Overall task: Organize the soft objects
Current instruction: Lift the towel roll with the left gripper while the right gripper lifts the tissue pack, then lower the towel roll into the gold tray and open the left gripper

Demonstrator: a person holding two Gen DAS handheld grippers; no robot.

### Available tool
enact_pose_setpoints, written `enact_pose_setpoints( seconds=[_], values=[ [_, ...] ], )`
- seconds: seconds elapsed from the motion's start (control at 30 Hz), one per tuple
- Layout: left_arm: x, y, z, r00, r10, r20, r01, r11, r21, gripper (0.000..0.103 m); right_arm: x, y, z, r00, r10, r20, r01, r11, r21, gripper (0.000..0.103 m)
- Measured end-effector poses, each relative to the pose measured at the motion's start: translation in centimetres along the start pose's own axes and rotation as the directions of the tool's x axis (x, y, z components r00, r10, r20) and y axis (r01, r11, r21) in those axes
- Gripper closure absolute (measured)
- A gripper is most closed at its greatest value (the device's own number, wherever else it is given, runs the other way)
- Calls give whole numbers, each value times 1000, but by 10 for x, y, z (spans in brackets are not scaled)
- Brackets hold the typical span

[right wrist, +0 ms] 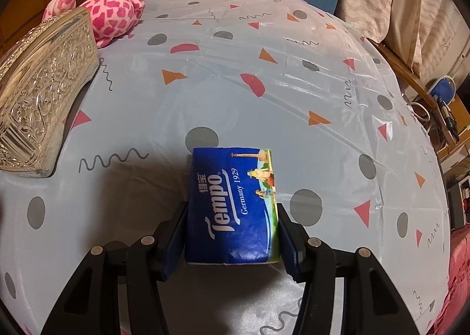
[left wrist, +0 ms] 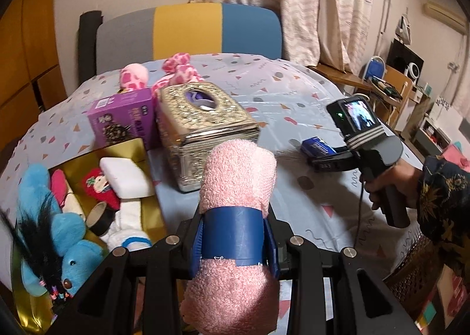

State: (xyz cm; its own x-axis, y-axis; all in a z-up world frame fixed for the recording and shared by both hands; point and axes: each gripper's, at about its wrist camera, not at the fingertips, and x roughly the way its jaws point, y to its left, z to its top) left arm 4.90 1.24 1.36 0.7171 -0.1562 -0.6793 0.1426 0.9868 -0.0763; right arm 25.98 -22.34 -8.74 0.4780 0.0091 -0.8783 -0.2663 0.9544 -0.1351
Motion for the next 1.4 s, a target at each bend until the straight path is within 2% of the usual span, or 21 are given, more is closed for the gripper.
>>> enact_pose_setpoints(
  seconds=[0.23, 0.37, 0.53, 0.6, 0.7, 0.8, 0.9, 0.97, 1.07, 1.23, 1.3, 1.4],
  values=[
    [-9, 38, -2, 1000, 13, 12, -12, 996, -88, 68, 0, 3, -1, 1000, -11, 4, 11, 1000, -11, 49],
    [-26, 87, 5, 999, 32, 44, -21, 976, -216, 68, -1, 4, -1, 1000, -15, 5, 15, 1000, -16, 49],
    [-43, 161, 6, 996, 59, 69, -25, 908, -419, 68, -1, 5, 0, 1000, -15, 7, 15, 1000, -23, 49],
    [-49, 184, 4, 995, 65, 73, -24, 883, -469, 68, -1, 6, 0, 1000, -16, 7, 16, 1000, -25, 49],
    [-47, 198, -2, 997, 53, 58, -16, 859, -511, 68, -1, 6, 0, 1000, -18, 7, 18, 999, -29, 49],
    [-33, 207, -5, 998, -34, 49, 56, 810, -584, 68, -1, 7, 0, 1000, -21, 7, 21, 999, -30, 49],
    [-15, 207, 1, 992, -109, 56, 120, 760, -639, 68, -2, 7, 0, 1000, -22, 7, 23, 999, -30, 49],
    [-3, 204, 6, 990, -126, 59, 133, 737, -663, 68, -2, 7, 0, 1000, -22, 6, 22, 999, -32, 49],
    [22, 202, 11, 996, -89, -9, 61, 749, -660, 67, -2, 8, 0, 1000, -24, 6, 24, 999, -35, 49],
    [55, 199, 9, 994, -53, -100, -22, 778, -628, 57, -2, 9, 0, 1000, -27, 5, 27, 999, -41, 49],
    [52, 195, 8, 994, -45, -96, -22, 794, -607, 45, -1, 8, 1, 1000, -26, 4, 26, 999, -45, 49],
    [38, 185, 12, 997, -28, -65, -13, 828, -560, 45, -1, 9, 1, 1000, -28, 4, 28, 999, -47, 49]
  ],
)
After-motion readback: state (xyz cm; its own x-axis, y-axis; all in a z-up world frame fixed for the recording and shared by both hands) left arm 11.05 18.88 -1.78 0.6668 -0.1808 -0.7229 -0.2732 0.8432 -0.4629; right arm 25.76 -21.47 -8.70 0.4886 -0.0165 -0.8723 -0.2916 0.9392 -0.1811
